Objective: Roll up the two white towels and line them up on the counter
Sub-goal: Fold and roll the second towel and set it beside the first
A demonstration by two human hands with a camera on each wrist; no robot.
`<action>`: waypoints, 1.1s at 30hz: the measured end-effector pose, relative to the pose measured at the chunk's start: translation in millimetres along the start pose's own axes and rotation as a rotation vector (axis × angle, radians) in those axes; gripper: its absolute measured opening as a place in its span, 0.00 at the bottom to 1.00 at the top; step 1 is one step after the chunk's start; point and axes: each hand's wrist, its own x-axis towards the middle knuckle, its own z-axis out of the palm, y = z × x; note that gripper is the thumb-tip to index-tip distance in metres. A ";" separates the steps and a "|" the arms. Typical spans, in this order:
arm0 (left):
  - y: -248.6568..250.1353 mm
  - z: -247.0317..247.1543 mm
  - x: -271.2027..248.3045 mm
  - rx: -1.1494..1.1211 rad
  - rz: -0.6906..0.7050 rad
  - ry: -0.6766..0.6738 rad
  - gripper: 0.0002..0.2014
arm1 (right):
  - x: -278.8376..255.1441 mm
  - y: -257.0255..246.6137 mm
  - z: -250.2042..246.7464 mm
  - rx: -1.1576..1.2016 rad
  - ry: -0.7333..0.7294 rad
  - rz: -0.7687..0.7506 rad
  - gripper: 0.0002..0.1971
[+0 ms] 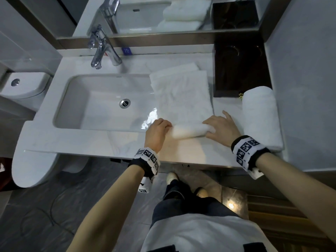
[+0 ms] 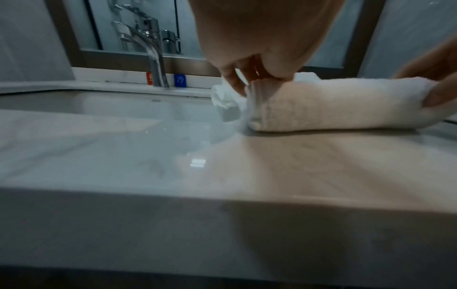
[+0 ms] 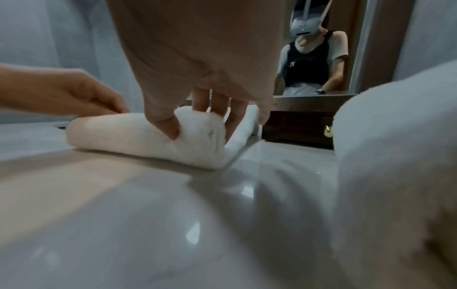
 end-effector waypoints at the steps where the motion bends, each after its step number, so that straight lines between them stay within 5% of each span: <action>1: -4.1 -2.2 -2.5 -0.013 0.017 -0.005 0.08 | 1.4 0.4 -2.2 0.044 -0.027 0.040 0.21; 5: -17.9 -7.2 -12.7 -0.125 -0.024 -0.118 0.22 | 2.5 3.2 -8.7 0.317 -0.089 0.228 0.24; 9: -17.6 -7.3 -11.6 -0.295 -0.185 -0.104 0.20 | 5.0 2.4 -9.8 0.505 -0.105 0.345 0.25; 15: -6.2 -7.7 2.9 -0.380 -0.490 -0.030 0.25 | 8.9 3.0 -11.4 0.612 -0.050 0.441 0.28; 23: 7.5 -13.8 15.3 -0.153 -0.818 -0.260 0.29 | 16.5 1.7 -11.1 0.490 -0.061 0.573 0.29; 25: 9.6 -13.1 16.5 -0.110 -0.838 -0.260 0.32 | 12.6 -2.6 -10.8 0.302 0.137 0.411 0.22; 27: 9.7 -13.6 18.5 -0.085 -0.832 -0.259 0.38 | 8.2 -8.2 -8.1 0.136 0.250 0.081 0.17; 29: 7.8 -14.6 19.1 -0.075 -0.833 -0.258 0.41 | 2.8 -12.2 -3.5 -0.009 0.151 -0.133 0.24; 33: 8.5 -11.8 14.3 -0.014 -0.775 -0.167 0.42 | 2.7 -10.6 0.6 -0.103 0.025 -0.142 0.24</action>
